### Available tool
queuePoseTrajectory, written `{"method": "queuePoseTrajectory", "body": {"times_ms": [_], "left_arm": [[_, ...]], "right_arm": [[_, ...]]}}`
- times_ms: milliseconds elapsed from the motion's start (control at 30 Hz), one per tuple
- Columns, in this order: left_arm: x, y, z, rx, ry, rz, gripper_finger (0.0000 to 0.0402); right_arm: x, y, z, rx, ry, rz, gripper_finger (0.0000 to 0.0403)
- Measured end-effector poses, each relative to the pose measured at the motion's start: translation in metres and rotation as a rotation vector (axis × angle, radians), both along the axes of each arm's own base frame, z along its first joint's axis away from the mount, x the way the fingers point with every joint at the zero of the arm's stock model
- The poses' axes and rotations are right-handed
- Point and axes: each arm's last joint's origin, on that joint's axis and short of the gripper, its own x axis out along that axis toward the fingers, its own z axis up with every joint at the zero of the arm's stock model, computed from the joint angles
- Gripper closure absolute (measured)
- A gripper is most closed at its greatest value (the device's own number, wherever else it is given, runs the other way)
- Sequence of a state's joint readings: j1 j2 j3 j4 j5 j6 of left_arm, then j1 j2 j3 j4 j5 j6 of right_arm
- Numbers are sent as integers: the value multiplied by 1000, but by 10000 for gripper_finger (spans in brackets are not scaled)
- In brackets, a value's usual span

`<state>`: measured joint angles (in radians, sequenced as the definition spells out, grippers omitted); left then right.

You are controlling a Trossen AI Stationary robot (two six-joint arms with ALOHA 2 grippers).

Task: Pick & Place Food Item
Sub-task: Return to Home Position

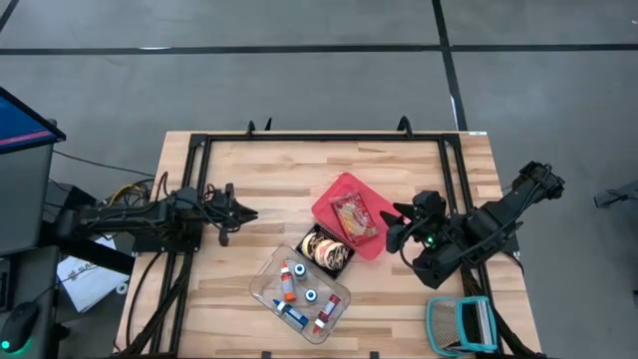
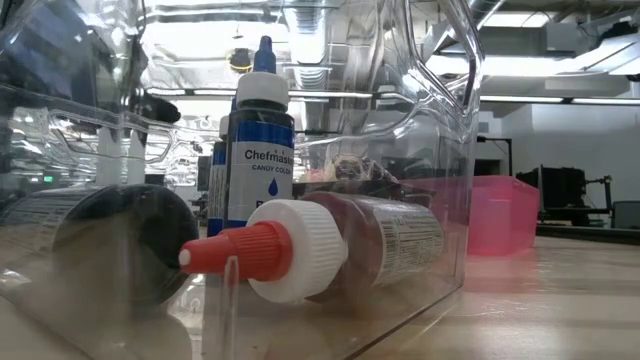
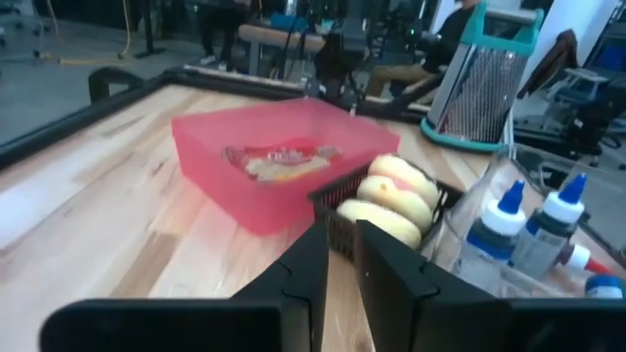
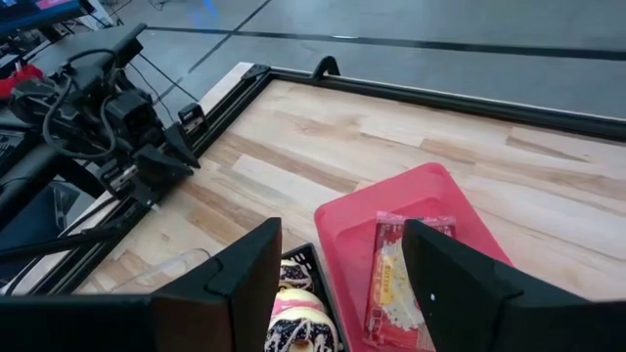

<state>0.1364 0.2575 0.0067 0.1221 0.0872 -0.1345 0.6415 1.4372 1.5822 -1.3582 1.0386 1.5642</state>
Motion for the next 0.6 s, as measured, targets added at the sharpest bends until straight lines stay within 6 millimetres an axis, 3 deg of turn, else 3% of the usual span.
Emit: {"method": "queuePoseTrajectory", "body": {"times_ms": [333,600], "left_arm": [[-8,-1,3,9,-38,3,382],[-3,1,-8,-89,78,69,398]], "right_arm": [[0,0,0,6,-6,-2,198],[1,3,0,10,22,38,198]]}}
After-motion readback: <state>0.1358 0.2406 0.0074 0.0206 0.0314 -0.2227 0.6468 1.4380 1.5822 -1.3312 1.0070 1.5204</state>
